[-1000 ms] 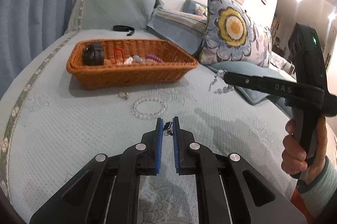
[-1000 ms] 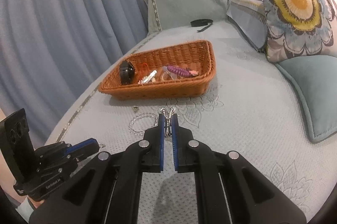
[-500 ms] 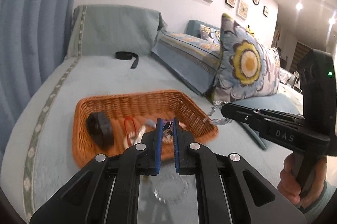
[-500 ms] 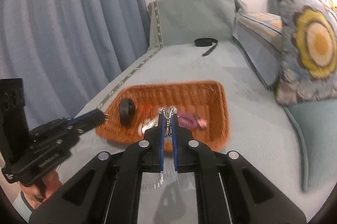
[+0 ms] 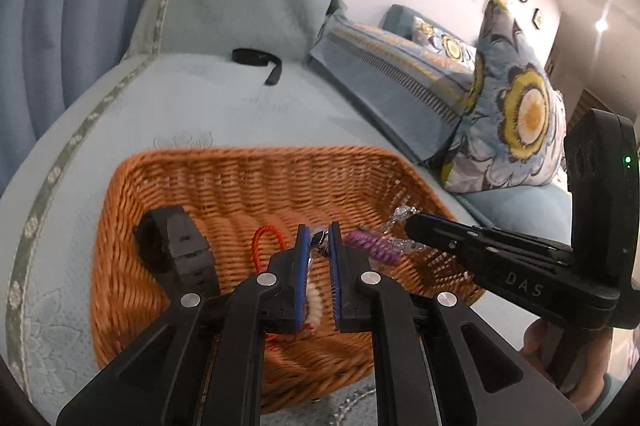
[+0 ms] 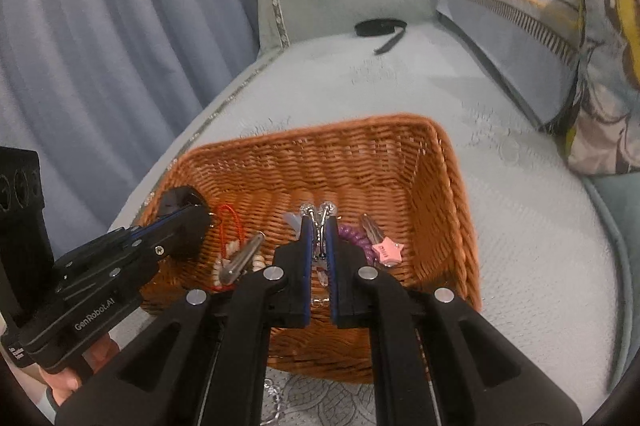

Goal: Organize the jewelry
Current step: 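Carry the ring charm and crystal cluster into the basket and release both, then grasp the small silver charm with left tool while right tool grasps the clear bead bracelet, then carry the silver charm and bead bracelet into the basket and release both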

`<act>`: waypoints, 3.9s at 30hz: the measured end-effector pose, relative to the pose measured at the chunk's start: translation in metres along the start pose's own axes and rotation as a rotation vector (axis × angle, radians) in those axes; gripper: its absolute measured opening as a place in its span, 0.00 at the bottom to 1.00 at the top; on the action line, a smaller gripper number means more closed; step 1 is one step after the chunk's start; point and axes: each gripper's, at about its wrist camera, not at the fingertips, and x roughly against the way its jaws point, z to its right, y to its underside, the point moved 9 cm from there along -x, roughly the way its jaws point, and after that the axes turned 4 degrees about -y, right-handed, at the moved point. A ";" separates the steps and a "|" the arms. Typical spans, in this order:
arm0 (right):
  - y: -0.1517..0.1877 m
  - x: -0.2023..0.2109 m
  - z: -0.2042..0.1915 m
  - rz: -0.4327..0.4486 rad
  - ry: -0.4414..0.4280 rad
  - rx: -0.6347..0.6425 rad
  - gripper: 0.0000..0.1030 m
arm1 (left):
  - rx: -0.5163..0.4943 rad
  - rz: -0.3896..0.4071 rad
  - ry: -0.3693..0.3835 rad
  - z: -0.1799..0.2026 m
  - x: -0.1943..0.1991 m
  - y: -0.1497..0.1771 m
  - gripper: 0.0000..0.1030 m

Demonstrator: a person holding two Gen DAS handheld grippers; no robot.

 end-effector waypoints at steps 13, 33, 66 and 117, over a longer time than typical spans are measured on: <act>0.009 0.005 0.005 -0.051 -0.045 -0.070 0.24 | 0.016 0.029 0.067 0.009 0.034 0.005 0.53; 0.100 0.068 -0.044 -0.048 -0.050 0.028 0.41 | 0.030 0.073 0.013 0.003 0.143 0.076 0.61; 0.132 0.037 0.021 -0.142 0.227 0.049 0.15 | -0.088 -0.206 -0.158 -0.001 0.006 0.105 0.36; 0.086 0.115 -0.048 0.024 -0.028 0.109 0.06 | -0.086 0.069 -0.118 0.016 0.115 0.101 0.17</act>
